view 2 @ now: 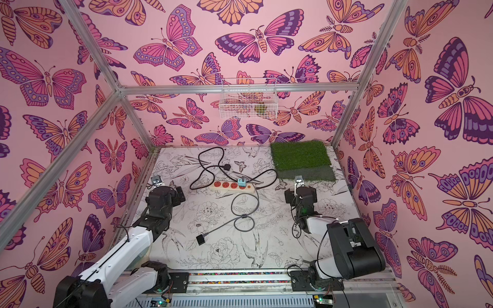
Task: Charge mp3
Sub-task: Reset both arms
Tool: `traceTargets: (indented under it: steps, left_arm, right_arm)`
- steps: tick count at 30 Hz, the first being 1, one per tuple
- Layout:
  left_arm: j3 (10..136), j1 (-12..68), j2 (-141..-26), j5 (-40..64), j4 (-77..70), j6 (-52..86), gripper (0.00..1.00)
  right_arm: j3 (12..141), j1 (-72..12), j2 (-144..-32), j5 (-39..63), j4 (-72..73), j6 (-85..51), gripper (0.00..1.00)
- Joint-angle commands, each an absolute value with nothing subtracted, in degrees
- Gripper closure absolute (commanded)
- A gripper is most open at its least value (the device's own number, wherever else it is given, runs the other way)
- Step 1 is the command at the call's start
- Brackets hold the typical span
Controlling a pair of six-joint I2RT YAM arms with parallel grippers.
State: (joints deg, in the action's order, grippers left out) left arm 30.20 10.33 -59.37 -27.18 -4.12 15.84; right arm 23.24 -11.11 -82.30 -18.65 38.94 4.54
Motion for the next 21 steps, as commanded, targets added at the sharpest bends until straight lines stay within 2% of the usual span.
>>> traceTargets:
  steps: [1,3,5,8,10,14,21]
  left_arm:
    - [28.75,9.47,-60.97,-27.15,-9.35,12.89,0.0]
    - [28.58,8.77,-61.34,-27.43,-9.99,12.96,0.0]
    - [27.88,8.2,-61.35,-26.98,-11.89,11.48,0.0]
    - [26.04,7.65,-61.89,-26.87,-17.15,9.25,0.0]
    - [25.07,7.14,-63.45,-25.75,-20.96,7.81,0.0]
    - [23.91,6.24,-68.11,-26.25,-26.47,3.6,0.0]
    - [22.58,3.01,-71.94,-19.97,-34.27,2.44,0.0]
  right_arm:
    - [23.08,-8.68,-82.75,-18.69,44.03,1.57,0.01]
    - [21.1,-5.54,-83.86,-14.9,47.8,-1.17,0.01]
    - [18.68,-4.3,-89.14,-12.72,59.42,-0.7,0.01]
    - [21.65,-3.82,-85.76,-11.11,48.17,-1.56,0.01]
    - [20.25,-3.6,-88.25,-11.29,55.22,-1.5,0.01]
    - [21.29,-3.6,-85.72,-11.3,48.87,-1.66,0.01]
    - [20.57,-3.69,-86.13,-11.32,50.97,-1.32,0.01]
